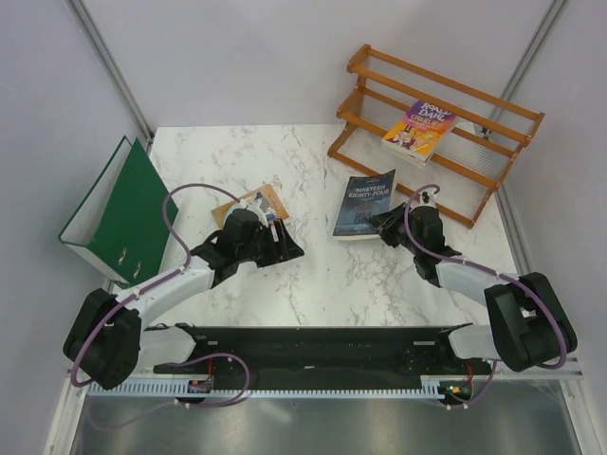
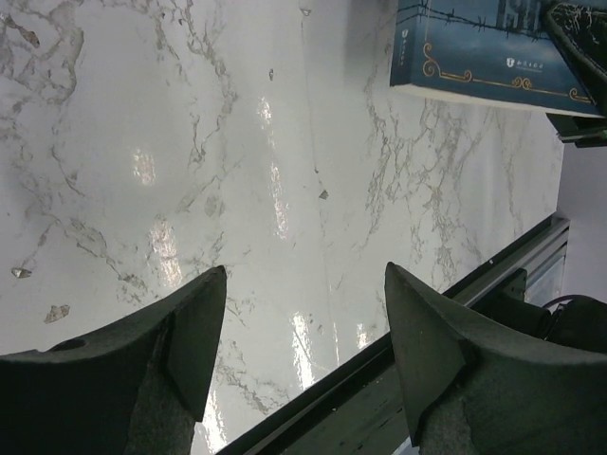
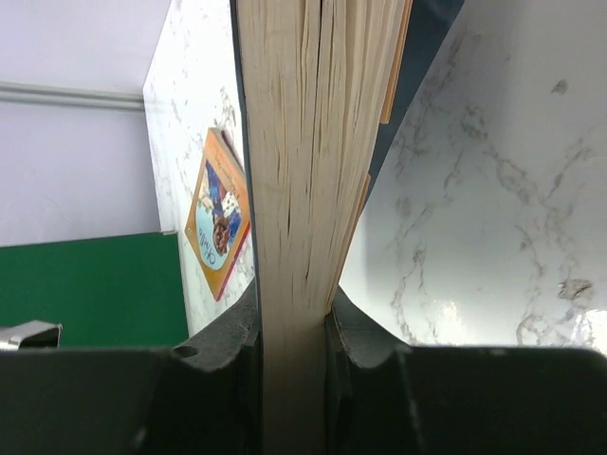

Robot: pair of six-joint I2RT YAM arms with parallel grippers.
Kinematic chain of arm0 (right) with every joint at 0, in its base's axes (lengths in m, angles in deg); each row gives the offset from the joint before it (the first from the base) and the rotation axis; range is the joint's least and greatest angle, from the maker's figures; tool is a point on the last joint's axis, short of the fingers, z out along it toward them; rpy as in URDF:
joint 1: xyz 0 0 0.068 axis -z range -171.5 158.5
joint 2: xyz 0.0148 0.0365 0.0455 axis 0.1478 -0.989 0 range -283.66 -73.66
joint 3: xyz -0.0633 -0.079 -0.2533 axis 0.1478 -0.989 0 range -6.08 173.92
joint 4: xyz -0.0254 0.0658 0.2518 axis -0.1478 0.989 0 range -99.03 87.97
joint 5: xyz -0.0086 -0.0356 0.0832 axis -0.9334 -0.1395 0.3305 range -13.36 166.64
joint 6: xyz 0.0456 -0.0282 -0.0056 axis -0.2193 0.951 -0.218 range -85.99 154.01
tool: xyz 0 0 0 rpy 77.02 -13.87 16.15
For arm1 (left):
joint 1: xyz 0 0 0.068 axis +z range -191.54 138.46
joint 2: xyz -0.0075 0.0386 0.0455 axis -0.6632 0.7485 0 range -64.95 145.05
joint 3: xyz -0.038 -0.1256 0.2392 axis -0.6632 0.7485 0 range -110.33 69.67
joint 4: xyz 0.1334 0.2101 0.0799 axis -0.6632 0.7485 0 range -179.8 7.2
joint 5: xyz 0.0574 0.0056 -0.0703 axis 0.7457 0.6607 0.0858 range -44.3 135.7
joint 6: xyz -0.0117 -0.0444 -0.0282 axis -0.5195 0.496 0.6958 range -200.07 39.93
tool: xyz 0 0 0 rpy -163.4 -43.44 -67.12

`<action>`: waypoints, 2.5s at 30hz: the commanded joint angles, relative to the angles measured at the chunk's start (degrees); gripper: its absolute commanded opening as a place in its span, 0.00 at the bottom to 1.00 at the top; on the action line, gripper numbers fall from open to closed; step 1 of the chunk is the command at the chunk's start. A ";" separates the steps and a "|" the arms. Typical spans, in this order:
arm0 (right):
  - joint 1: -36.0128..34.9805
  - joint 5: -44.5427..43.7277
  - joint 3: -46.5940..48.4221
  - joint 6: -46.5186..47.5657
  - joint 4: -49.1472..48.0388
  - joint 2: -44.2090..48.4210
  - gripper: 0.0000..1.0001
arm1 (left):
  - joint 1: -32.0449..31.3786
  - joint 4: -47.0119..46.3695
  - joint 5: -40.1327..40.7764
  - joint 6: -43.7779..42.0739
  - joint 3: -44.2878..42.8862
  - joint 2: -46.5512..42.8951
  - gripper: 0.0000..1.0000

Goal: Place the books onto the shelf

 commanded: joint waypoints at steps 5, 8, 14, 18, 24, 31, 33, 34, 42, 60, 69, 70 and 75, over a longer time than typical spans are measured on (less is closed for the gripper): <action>4.46 -0.32 3.07 -3.84 -13.46 -3.66 0.00 | 0.30 -0.98 -1.18 -2.59 1.82 -2.47 0.74; 5.78 0.47 3.16 -4.19 -14.60 -4.45 0.00 | 0.30 -1.07 -1.35 -2.77 2.43 -3.00 0.74; 7.27 1.79 2.72 -4.37 -15.92 -4.45 0.00 | 0.30 -1.07 -1.79 -2.68 3.05 -3.01 0.73; 7.89 1.70 1.93 -5.16 -16.72 -4.37 0.00 | 0.30 -1.33 -2.14 -2.68 3.14 -2.92 0.73; 10.26 1.78 1.05 -7.26 -19.00 -6.55 0.00 | 0.30 -1.50 -2.67 -2.86 3.84 -3.18 0.73; 13.95 4.51 1.58 -7.70 -21.63 -9.55 0.00 | 0.30 -2.12 -3.20 -2.24 5.95 -4.67 0.73; 15.27 5.04 1.75 -7.79 -21.82 -10.25 0.00 | 0.30 -2.21 -3.28 -2.33 6.30 -4.85 0.73; 15.71 5.74 2.02 -7.88 -21.82 -10.52 0.00 | 0.30 -2.21 -3.46 -2.33 6.39 -4.76 0.73; 17.65 7.59 4.56 -6.83 -17.60 -13.32 0.17 | 0.30 -2.82 -4.34 -2.24 7.09 -4.76 0.73; 20.81 11.02 5.45 -5.95 -11.71 -15.71 0.48 | 0.21 -3.97 -5.22 -1.19 10.26 -5.99 0.72; 20.90 12.34 1.24 -6.39 -10.22 -12.55 0.48 | 0.21 -3.97 -5.22 -1.10 10.87 -6.61 0.72; 20.90 12.08 0.88 -6.30 -10.04 -11.93 0.47 | 0.21 -3.97 -5.22 -1.01 11.13 -6.78 0.72; 20.81 9.70 -0.27 -4.98 -11.08 -9.38 0.09 | 0.21 -3.97 -5.22 -0.92 11.49 -6.96 0.71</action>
